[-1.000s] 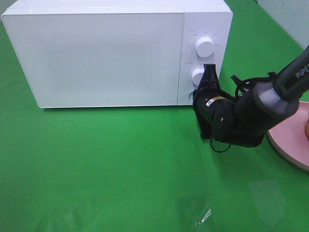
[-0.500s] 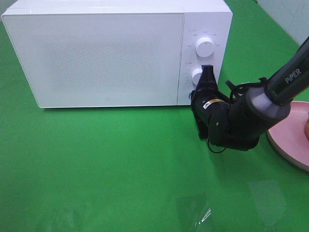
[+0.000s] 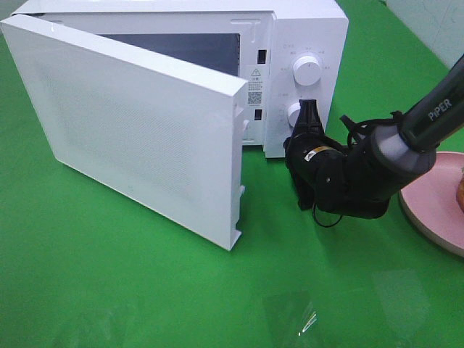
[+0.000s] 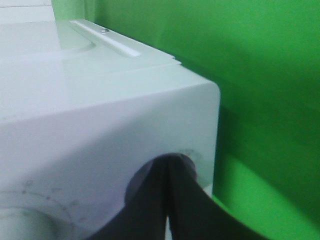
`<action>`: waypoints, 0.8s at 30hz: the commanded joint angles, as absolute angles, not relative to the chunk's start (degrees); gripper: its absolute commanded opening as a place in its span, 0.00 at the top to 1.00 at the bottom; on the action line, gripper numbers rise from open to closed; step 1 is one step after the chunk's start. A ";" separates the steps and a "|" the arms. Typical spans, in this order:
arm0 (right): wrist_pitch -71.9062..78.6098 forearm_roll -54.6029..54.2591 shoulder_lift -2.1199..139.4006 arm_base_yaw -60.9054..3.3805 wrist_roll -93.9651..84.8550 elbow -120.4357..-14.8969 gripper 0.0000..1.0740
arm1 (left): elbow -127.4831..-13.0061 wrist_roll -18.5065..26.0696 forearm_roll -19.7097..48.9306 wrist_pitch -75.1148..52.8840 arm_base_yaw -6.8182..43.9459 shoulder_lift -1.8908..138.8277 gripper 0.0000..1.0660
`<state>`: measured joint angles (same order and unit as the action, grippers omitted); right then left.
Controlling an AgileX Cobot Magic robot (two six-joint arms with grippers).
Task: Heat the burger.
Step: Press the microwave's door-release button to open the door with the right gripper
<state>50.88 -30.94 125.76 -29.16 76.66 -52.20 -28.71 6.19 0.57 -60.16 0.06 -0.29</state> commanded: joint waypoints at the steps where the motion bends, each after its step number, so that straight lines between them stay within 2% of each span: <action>1: 74.94 -29.05 124.68 -25.27 75.97 -58.33 1.00 | -28.53 6.07 0.63 -59.47 0.00 -1.66 0.06; 14: 65.95 -28.65 122.78 -25.44 76.49 -55.41 1.00 | -28.53 6.07 0.63 -59.47 0.00 -1.66 0.06; 24: 54.49 -24.06 119.52 -25.44 78.90 -49.56 1.00 | -28.53 6.07 0.63 -59.47 0.00 -1.66 0.06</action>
